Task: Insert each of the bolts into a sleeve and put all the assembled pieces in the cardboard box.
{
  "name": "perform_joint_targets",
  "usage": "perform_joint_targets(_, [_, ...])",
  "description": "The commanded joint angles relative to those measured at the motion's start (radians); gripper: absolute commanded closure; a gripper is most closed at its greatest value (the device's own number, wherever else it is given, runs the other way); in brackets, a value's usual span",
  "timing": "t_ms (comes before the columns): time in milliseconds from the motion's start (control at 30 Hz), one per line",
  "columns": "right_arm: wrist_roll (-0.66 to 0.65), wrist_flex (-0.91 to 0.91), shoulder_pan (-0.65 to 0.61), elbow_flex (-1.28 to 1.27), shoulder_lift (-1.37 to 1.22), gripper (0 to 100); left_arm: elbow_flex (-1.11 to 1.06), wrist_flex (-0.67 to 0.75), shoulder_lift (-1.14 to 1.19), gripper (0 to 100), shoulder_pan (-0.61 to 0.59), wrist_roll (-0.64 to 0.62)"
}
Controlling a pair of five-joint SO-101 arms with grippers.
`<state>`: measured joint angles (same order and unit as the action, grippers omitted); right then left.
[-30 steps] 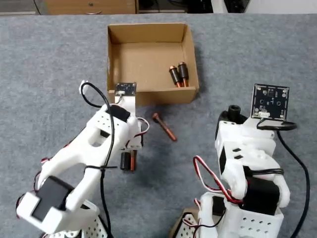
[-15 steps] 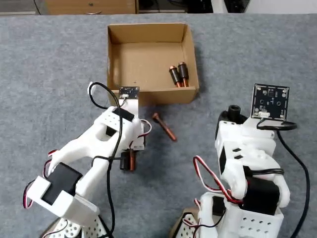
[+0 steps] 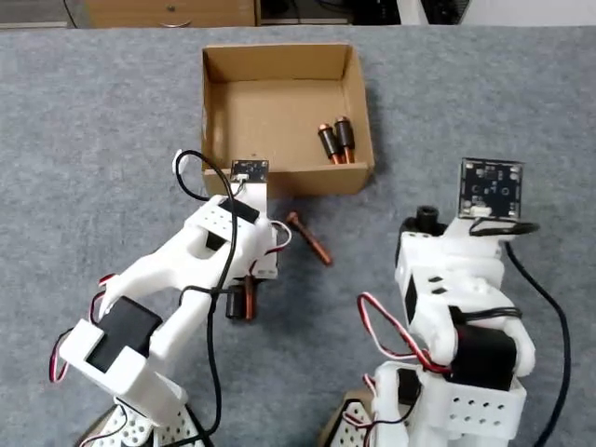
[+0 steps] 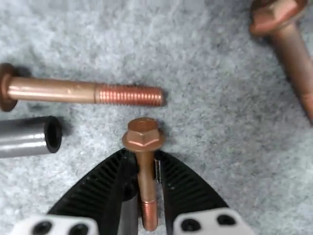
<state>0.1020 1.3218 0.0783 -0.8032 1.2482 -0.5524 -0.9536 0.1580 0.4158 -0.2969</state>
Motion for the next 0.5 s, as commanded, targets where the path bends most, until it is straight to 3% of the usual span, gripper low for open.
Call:
perform_joint_targets(0, [0.002, -0.074, -0.042, 0.005, 0.002, 99.7, 0.055, -0.028, -0.007, 98, -0.025, 0.006])
perform_joint_targets(267, [0.003, -0.189, -0.119, -0.012, -0.001, 99.7, 0.321, -0.439, -0.269, 98, -0.072, -0.043])
perform_joint_targets(467, [0.044, -0.201, -0.216, 0.002, -0.067, 99.7, 0.503, -0.644, -0.435, 98, -0.097, -0.080])
